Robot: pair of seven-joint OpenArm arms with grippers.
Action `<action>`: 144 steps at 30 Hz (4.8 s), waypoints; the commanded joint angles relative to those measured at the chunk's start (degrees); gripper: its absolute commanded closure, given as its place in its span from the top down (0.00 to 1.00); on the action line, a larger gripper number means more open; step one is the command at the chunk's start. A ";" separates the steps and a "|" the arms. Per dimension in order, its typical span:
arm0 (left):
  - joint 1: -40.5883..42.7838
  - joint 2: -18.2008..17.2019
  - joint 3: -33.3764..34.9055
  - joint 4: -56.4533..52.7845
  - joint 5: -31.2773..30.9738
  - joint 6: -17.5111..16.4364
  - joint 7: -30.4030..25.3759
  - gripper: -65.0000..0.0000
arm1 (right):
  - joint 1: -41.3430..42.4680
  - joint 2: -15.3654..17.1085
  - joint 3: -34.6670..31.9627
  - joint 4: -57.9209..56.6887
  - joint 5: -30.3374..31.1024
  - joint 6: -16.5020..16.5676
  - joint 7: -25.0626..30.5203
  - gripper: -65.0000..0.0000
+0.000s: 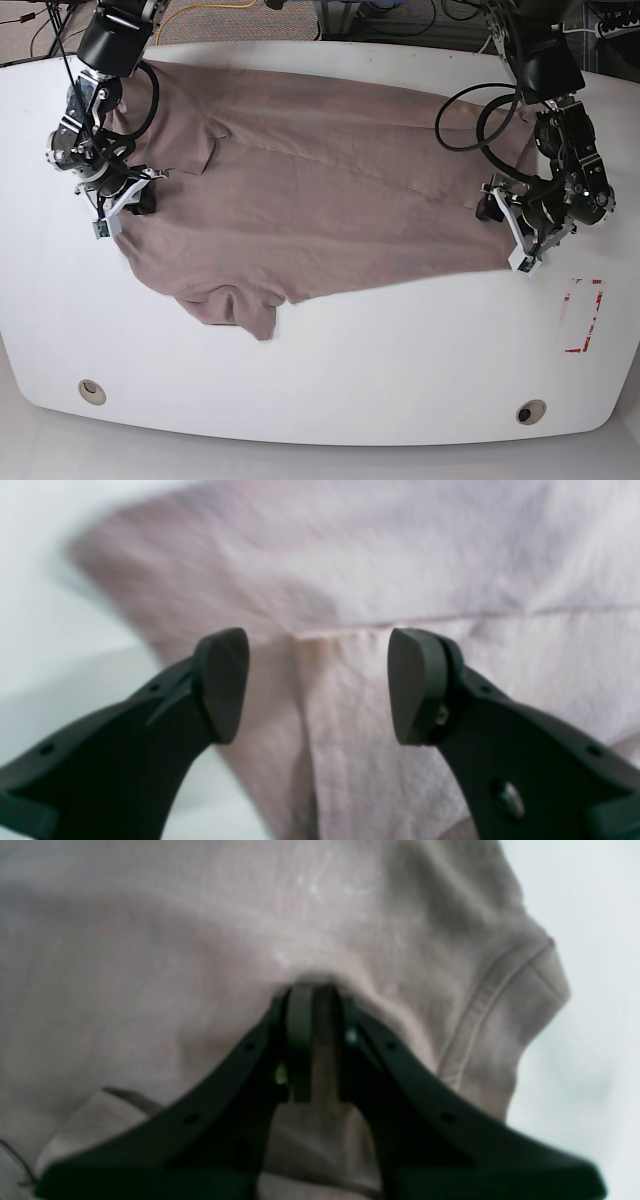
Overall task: Layout the t-shirt on the table in an organized manner, then fold the t-shirt properly
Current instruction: 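Pinch the shirt body with both grippers and smooth it flat, then hold the shirt body pinched with both grippers, then drag the pinched shirt fold with the left gripper away from the right gripper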
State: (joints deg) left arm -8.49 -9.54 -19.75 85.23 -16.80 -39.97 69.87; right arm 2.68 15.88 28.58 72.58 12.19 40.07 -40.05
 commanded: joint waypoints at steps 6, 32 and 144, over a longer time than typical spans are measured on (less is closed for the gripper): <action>-1.22 -0.61 0.19 0.44 -0.39 -0.03 -0.72 0.61 | -0.08 0.34 -0.05 0.00 -1.94 -0.07 -2.45 0.10; 0.01 -0.96 4.58 0.35 -0.39 2.30 -0.72 0.61 | -0.08 0.34 0.30 0.00 -1.94 -0.07 -2.45 0.10; -2.45 -0.96 4.76 -4.40 4.53 3.09 -3.54 0.00 | -0.17 0.34 0.39 -0.09 -1.94 -0.07 -2.45 0.10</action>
State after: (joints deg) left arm -9.69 -9.93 -15.03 79.68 -11.64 -36.71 67.09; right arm 2.68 15.84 28.91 72.55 12.21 40.07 -40.01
